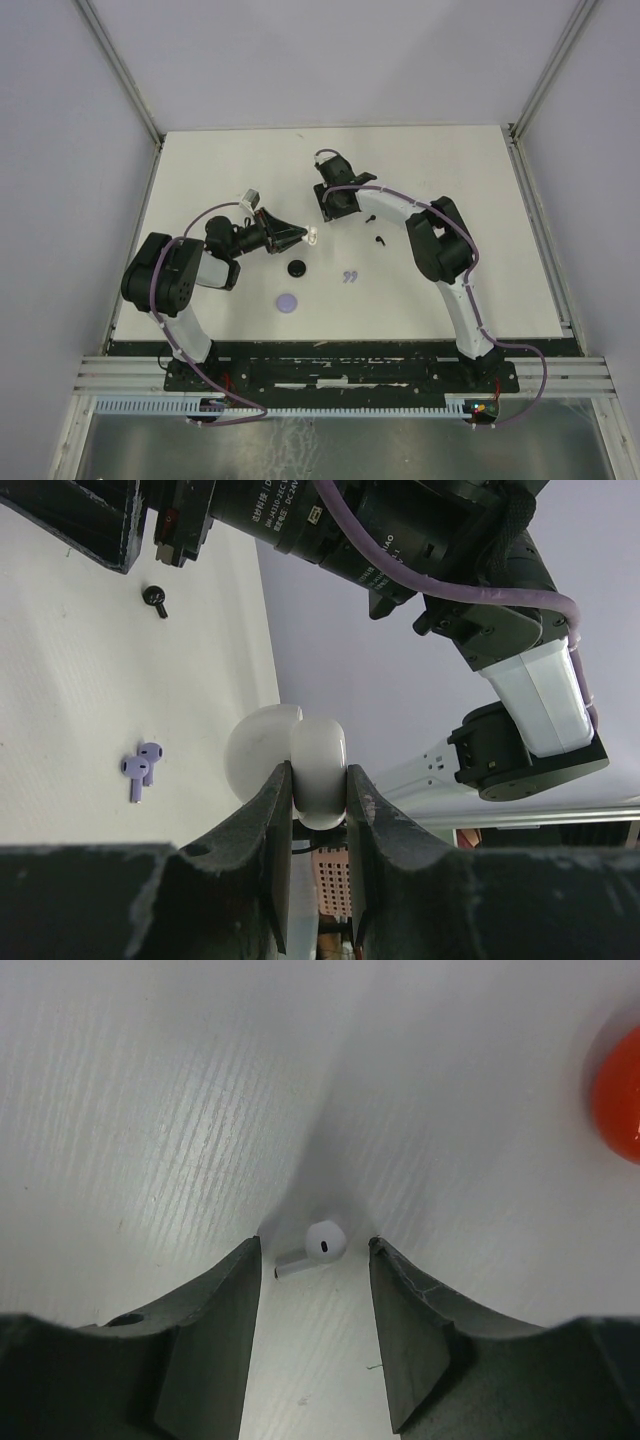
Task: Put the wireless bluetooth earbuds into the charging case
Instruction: Pick up the earbud from the center of the board.
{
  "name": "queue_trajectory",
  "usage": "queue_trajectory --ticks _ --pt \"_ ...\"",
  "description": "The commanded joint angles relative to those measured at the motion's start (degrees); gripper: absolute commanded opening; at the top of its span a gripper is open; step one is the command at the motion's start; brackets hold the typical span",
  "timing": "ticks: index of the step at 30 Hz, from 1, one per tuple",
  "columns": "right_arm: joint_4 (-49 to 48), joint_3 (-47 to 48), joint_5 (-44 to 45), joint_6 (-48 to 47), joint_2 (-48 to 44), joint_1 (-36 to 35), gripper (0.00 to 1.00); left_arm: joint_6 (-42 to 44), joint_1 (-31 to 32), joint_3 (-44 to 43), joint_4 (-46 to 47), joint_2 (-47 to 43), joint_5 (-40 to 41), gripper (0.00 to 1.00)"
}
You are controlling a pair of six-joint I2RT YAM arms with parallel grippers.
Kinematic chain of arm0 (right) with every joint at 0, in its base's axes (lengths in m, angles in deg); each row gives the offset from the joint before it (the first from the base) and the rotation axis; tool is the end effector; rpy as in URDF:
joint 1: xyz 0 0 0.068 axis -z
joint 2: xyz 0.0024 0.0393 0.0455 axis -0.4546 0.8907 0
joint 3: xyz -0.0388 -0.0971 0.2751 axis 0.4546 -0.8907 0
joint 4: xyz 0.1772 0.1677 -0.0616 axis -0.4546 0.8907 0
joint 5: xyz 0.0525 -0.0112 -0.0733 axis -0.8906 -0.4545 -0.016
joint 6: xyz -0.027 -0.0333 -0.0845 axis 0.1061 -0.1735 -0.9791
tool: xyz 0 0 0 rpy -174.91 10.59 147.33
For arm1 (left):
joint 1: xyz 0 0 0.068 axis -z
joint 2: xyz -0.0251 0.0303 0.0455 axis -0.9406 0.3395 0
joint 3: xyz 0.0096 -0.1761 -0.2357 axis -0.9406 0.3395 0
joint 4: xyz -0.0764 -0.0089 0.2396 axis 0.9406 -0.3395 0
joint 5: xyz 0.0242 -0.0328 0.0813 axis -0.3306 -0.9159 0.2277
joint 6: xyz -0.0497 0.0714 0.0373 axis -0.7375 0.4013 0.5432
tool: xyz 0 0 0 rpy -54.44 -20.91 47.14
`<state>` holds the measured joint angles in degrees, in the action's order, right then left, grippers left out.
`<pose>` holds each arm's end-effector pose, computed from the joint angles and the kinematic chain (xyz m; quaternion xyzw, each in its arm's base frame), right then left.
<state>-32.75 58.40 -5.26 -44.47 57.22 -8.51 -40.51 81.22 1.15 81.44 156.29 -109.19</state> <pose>0.4407 0.3031 0.1413 -0.1483 0.9411 0.0808 0.2928 0.3037 -0.1291 0.1884 -0.1014 0.6966 -0.6772 0.2142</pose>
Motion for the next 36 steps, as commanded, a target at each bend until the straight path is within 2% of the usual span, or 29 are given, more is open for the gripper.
queue_trajectory --ticks 1,9,25,36 --pt "0.82 1.64 2.8 -1.23 1.32 -0.08 0.56 -1.33 -0.43 0.24 4.58 0.54 -1.32 0.03" --pt "1.15 -1.36 6.48 -2.85 -0.23 -0.06 0.56 -1.74 -0.5 0.27 5.37 0.92 -1.43 0.03" --pt "-0.57 -6.84 6.84 -3.66 -6.04 -0.06 0.55 -2.0 -0.52 0.11 5.9 1.24 -1.47 0.03" --pt "1.81 0.27 1.81 -3.84 -4.07 -0.06 0.56 -2.83 -0.5 0.07 7.1 1.64 -1.44 0.03"
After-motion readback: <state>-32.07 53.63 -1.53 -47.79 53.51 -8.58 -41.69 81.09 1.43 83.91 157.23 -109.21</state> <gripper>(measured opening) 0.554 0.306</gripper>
